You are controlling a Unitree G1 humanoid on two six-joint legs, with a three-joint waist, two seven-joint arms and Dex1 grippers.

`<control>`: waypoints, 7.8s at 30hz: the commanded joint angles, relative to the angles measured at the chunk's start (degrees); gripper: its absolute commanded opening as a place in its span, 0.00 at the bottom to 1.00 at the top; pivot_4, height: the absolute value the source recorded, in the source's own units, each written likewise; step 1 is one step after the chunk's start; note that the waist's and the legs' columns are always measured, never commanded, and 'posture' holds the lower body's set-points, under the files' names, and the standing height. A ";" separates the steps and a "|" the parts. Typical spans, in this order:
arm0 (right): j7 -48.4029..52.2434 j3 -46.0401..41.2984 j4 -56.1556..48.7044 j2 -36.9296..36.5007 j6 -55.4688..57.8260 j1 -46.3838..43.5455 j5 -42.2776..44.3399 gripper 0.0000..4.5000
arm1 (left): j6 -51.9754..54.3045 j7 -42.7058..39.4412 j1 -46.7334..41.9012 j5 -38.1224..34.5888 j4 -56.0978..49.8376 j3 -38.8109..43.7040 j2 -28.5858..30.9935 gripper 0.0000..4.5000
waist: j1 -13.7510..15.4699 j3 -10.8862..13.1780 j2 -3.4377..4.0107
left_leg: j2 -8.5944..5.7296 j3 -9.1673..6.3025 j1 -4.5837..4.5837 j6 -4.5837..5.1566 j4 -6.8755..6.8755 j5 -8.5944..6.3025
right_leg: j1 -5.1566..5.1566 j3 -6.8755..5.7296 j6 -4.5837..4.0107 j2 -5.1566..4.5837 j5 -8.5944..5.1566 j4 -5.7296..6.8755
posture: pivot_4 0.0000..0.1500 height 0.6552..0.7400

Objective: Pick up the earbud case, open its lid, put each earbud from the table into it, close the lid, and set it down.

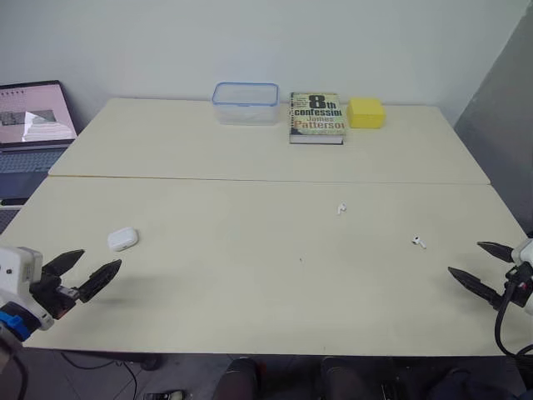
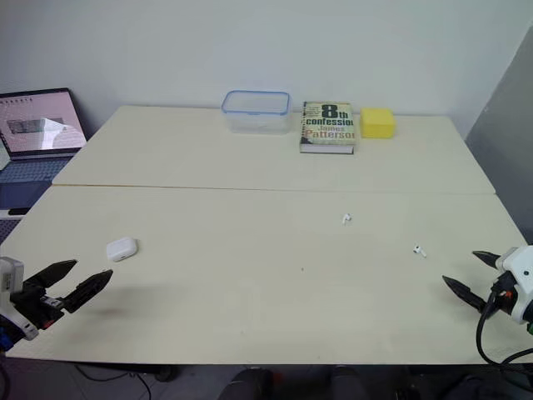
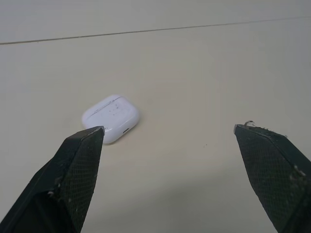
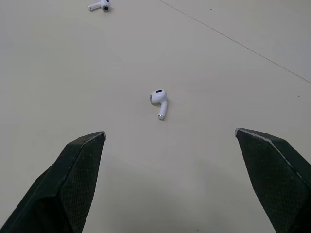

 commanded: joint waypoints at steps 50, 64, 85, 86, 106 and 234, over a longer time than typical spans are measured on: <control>12.73 32.86 -13.17 -2.24 29.34 -52.73 13.26 1.00 | 15.88 50.94 -30.23 13.95 7.19 -11.54 -18.08 1.00 | 0.03 0.02 -0.10 | -0.02 -0.08 -0.77 -0.07 0.80 -0.06 | -0.49 -0.17 0.01 0.43 0.38 0.29 | 1.00 0.91; 11.51 31.69 -15.86 -1.86 30.72 -51.29 14.04 1.00 | 15.91 45.30 -28.38 15.35 10.84 -13.00 -13.69 0.62 | -0.01 0.01 -0.09 | -0.01 -0.11 -0.76 -0.07 0.78 -0.06 | -0.56 -0.15 0.01 0.42 0.39 0.32 | 1.00 0.91; -8.14 23.31 -27.10 1.32 62.17 -37.60 35.93 1.00 | -37.12 -7.39 -26.41 20.90 3.90 -50.89 -13.51 0.62 | 0.76 0.05 0.01 | -0.01 0.01 -0.97 0.05 0.77 -0.11 | -0.69 -0.06 -0.12 0.05 0.43 0.14 | 1.00 0.91; -9.93 23.28 -27.23 2.61 63.53 -37.78 37.12 1.00 | -38.70 -8.20 -27.28 20.69 4.71 -51.14 -13.97 0.62 | 0.60 0.05 0.01 | 0.01 0.05 -0.97 0.05 0.77 -0.12 | -0.70 -0.08 -0.12 0.15 0.43 0.15 | 1.00 0.91; -30.90 23.32 -14.09 24.96 74.36 -43.36 46.93 1.00 | -51.73 -15.57 -32.37 18.63 8.91 -51.92 -16.87 0.62 | -0.26 0.06 0.03 | 0.07 0.01 -0.90 0.08 0.81 -0.12 | -0.70 -0.12 -0.04 0.69 0.45 0.33 | 1.00 0.91; 6.69 44.94 -22.76 1.55 21.03 -48.40 -5.88 1.00 | -6.92 -11.74 -30.20 7.43 -4.59 -48.56 -18.54 0.18 | -1.38 0.27 0.27 | 0.44 0.09 -0.82 0.05 0.87 -0.12 | -0.71 -0.03 -0.04 0.86 0.45 0.35 | 1.00 0.91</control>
